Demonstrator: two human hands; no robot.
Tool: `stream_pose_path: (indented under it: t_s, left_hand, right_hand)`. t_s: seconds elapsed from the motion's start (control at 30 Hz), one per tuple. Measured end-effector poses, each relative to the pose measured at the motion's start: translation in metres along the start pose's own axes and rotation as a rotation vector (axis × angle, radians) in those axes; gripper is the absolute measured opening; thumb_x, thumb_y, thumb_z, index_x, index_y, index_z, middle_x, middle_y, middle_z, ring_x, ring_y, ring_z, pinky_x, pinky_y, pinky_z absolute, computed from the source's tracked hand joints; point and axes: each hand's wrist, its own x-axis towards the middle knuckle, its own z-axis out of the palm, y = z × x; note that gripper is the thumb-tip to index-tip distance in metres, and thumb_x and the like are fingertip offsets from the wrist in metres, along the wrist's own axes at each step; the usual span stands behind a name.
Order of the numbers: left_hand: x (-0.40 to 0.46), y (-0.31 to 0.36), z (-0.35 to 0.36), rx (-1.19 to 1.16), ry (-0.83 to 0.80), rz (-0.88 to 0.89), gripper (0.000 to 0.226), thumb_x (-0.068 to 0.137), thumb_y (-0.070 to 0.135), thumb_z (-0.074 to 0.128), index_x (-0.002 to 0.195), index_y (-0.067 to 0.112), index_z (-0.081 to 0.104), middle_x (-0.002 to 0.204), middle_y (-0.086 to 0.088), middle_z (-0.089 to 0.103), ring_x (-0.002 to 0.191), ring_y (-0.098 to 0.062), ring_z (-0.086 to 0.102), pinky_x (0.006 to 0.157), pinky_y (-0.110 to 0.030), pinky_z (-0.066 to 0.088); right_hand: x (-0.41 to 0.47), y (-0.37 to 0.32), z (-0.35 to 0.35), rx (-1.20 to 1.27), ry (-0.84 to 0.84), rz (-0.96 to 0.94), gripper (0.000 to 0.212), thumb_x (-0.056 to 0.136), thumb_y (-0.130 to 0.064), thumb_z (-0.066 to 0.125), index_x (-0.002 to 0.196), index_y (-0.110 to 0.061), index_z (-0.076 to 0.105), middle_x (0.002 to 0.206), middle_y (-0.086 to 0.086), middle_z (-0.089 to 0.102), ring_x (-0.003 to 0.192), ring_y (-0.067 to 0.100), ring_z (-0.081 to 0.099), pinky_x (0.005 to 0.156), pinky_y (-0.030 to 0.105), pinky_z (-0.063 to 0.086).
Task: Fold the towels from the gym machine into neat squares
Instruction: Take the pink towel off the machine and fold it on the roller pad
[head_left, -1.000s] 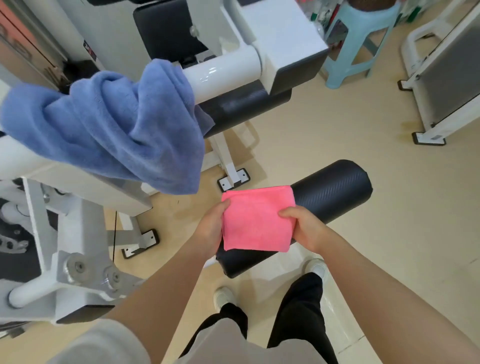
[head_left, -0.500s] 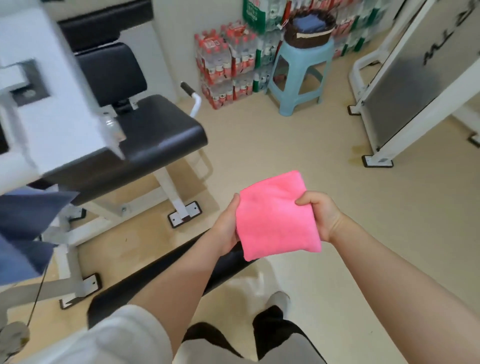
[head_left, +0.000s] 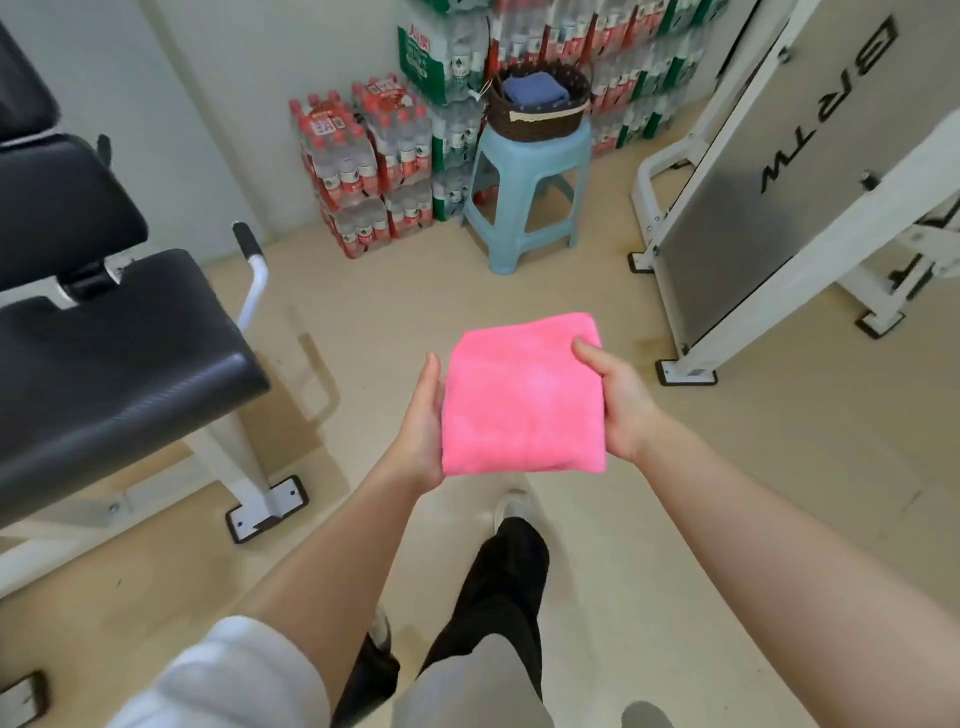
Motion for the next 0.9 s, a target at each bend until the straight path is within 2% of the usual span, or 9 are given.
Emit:
stream_pose_path:
  t_s: [0.13,0.23,0.37,0.5,0.57,0.63,0.77,0.83,0.9]
  left_hand:
    - [0.080,0.046,0.028,0.123,0.001,0.043,0.041,0.095,0.050,0.030,0.111,0.027,0.059,0.092,0.012,0.073,0.084,-0.003,0.068,0.074,-0.025,0.051]
    - [0.132,0.088,0.056,0.218,-0.013,0.030,0.030,0.094,0.045,0.037,0.101,0.028,0.062,0.086,0.012,0.073,0.079,-0.004,0.068,0.071,-0.026,0.051]
    - [0.191,0.134,0.095,0.290,-0.058,0.042,0.024,0.094,0.028,0.045,0.096,0.014,0.064,0.077,0.005,0.074,0.070,-0.007,0.069,0.061,-0.019,0.052]
    - [0.241,0.166,0.121,0.296,-0.110,0.002,0.027,0.096,0.023,0.045,0.117,0.012,0.057,0.101,-0.001,0.070,0.091,-0.016,0.067,0.079,-0.026,0.055]
    - [0.270,0.183,0.128,0.264,-0.096,0.003,0.024,0.092,0.019,0.051,0.115,0.014,0.056,0.105,-0.003,0.067,0.098,-0.021,0.063,0.086,-0.031,0.052]
    - [0.298,0.201,0.136,0.248,-0.077,0.034,0.033,0.081,0.017,0.059,0.114,0.012,0.055,0.107,-0.006,0.066,0.100,-0.024,0.062,0.088,-0.035,0.051]
    - [0.362,0.241,0.155,0.200,-0.076,0.084,0.023,0.088,0.024,0.056,0.111,0.018,0.057,0.108,-0.004,0.067,0.100,-0.020,0.063,0.087,-0.034,0.053]
    - [0.398,0.266,0.168,0.176,-0.030,0.119,0.015,0.093,0.025,0.050,0.107,0.022,0.057,0.105,-0.001,0.067,0.096,-0.017,0.063,0.080,-0.030,0.055]
    - [0.430,0.295,0.178,0.151,0.038,0.163,0.015,0.095,0.022,0.047,0.108,0.022,0.055,0.107,-0.001,0.065,0.097,-0.017,0.063,0.080,-0.030,0.055]
  right_hand:
    - [0.065,-0.073,-0.008,-0.013,0.081,-0.024,0.023,0.094,-0.029,0.049,0.099,-0.011,0.062,0.090,0.007,0.068,0.085,0.020,0.063,0.075,0.031,0.049]
    - [0.102,-0.131,-0.020,0.021,0.090,-0.015,0.023,0.094,-0.029,0.050,0.100,-0.011,0.062,0.091,0.007,0.068,0.086,0.021,0.064,0.074,0.033,0.050]
    - [0.138,-0.204,-0.038,0.136,0.062,-0.043,0.029,0.094,-0.035,0.049,0.100,-0.011,0.063,0.081,0.008,0.074,0.075,0.022,0.071,0.070,0.034,0.050]
    - [0.172,-0.252,-0.051,0.159,0.007,-0.055,0.035,0.093,-0.040,0.045,0.098,-0.012,0.066,0.082,0.010,0.074,0.074,0.023,0.072,0.074,0.037,0.050]
    - [0.195,-0.274,-0.057,0.158,-0.009,-0.065,0.034,0.094,-0.040,0.044,0.097,-0.013,0.065,0.082,0.009,0.074,0.073,0.023,0.072,0.074,0.037,0.049]
    - [0.217,-0.295,-0.061,0.159,-0.026,-0.077,0.034,0.094,-0.038,0.043,0.097,-0.013,0.065,0.080,0.009,0.074,0.072,0.023,0.072,0.073,0.037,0.048]
    - [0.277,-0.346,-0.067,0.150,-0.067,-0.101,0.031,0.095,-0.035,0.042,0.097,-0.013,0.064,0.080,0.009,0.074,0.077,0.025,0.068,0.073,0.036,0.046]
    - [0.315,-0.381,-0.069,0.123,-0.086,-0.098,0.031,0.094,-0.034,0.043,0.101,-0.012,0.064,0.087,0.011,0.073,0.084,0.028,0.065,0.073,0.036,0.047]
    - [0.355,-0.418,-0.067,0.059,-0.096,-0.065,0.030,0.093,-0.033,0.046,0.106,-0.011,0.062,0.098,0.014,0.068,0.091,0.030,0.062,0.077,0.038,0.047]
